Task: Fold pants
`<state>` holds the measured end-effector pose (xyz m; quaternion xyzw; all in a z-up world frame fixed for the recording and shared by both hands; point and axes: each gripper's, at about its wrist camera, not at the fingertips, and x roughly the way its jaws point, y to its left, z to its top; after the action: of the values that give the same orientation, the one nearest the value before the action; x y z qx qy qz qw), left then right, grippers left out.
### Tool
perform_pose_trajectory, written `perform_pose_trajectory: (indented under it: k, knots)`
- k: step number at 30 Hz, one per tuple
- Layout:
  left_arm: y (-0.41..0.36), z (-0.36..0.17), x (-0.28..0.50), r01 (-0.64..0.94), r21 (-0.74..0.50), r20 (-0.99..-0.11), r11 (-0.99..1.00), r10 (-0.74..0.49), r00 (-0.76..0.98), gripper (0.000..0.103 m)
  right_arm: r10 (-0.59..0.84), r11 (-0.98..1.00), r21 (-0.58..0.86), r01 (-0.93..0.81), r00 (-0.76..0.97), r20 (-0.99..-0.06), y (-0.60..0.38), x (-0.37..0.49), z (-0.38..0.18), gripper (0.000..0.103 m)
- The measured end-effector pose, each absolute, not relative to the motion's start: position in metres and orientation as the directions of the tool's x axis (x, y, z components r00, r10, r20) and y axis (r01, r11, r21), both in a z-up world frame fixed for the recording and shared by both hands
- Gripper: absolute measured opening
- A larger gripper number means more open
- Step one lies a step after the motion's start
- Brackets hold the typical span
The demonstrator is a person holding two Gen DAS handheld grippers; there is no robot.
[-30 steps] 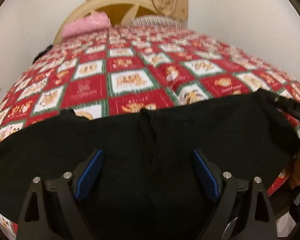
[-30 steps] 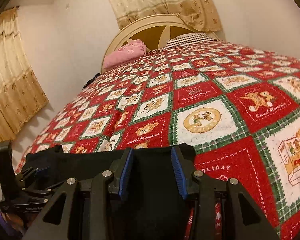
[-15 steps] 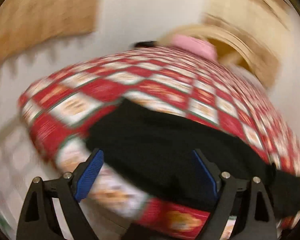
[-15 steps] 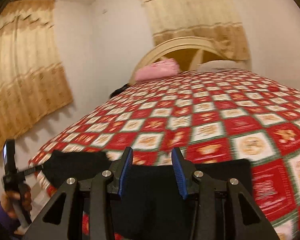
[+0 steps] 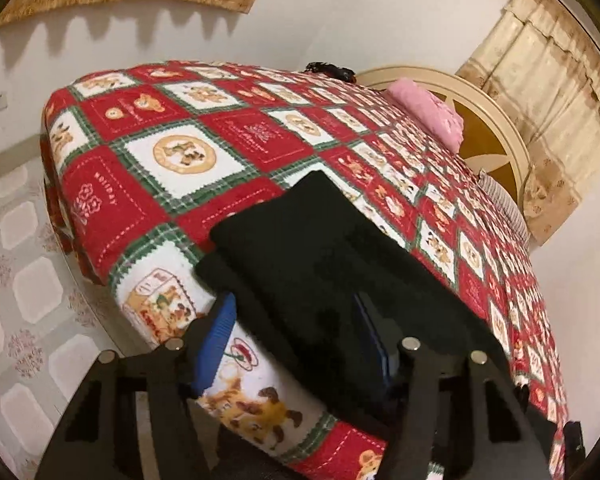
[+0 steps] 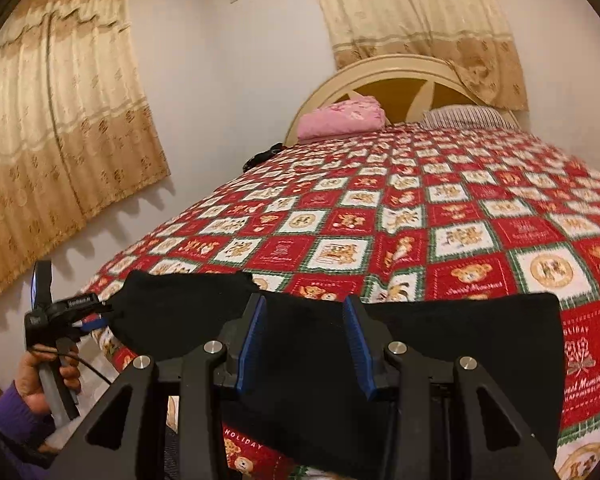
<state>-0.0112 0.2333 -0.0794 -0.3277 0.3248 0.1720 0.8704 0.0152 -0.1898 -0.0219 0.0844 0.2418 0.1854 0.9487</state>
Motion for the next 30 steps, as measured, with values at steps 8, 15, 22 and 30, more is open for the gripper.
perform_pose_trajectory:
  k: [8,15,22,30]
  knots:
    - [0.225,-0.083,-0.027,-0.513,-0.529,-0.673,0.676,0.034,0.739,0.061,0.397,0.913,0.276,-0.3,0.806,-0.439,-0.195,0.019,-0.025,0.042]
    - [0.239,-0.089,-0.012,-0.493,-0.611,-0.624,0.62,0.006,0.781,0.06,0.411,0.909,0.269,-0.319,0.8,-0.438,-0.189,0.017,-0.024,0.042]
    - [0.242,-0.094,-0.006,-0.508,-0.592,-0.626,0.626,0.039,0.779,0.014,0.401,0.914,0.259,-0.313,0.803,-0.441,-0.187,0.015,-0.023,0.042]
    - [0.22,-0.063,-0.007,-0.436,-0.492,-0.584,0.754,0.085,0.807,0.01,0.378,0.911,0.331,-0.245,0.817,-0.436,-0.208,0.019,-0.022,0.042]
